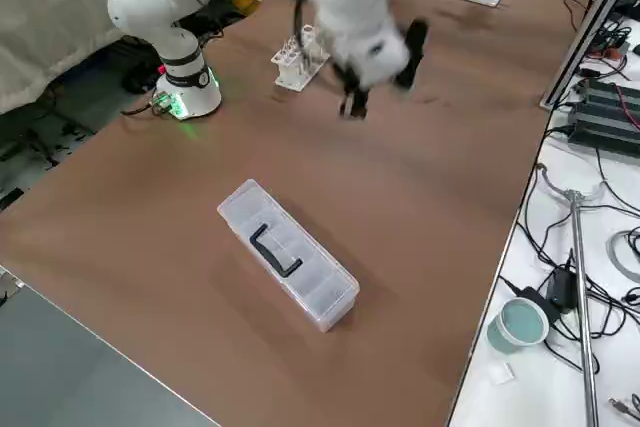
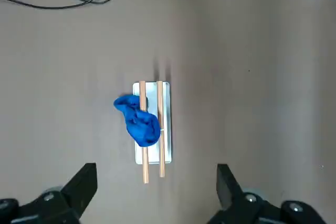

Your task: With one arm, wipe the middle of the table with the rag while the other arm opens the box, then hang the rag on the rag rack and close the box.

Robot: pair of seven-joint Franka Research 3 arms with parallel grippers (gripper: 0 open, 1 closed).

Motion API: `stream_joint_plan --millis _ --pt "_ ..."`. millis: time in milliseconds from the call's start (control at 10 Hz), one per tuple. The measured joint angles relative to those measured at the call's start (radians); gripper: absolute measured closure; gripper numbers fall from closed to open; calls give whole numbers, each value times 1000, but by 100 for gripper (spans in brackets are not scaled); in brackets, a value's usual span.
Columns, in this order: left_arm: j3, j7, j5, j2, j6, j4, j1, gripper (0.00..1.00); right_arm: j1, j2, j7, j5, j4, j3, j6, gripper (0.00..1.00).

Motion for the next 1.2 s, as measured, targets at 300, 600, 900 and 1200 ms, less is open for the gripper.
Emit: stream_joint_plan --millis 300,600,900,1200 --pt "0 0 0 0 0 1 0 0 165 -42 276 -100 -4 -1 -73 41" --pt "0 0 0 1 0 1 0 0 187 -119 355 -121 -79 -7 -115 8" --pt "-2 0 0 3 -2 -10 -1 0 239 -282 357 -121 -256 -68 -59 1" --pt "-13 0 2 3 -2 -18 -6 0 284 -300 357 -121 -294 -119 -27 1"
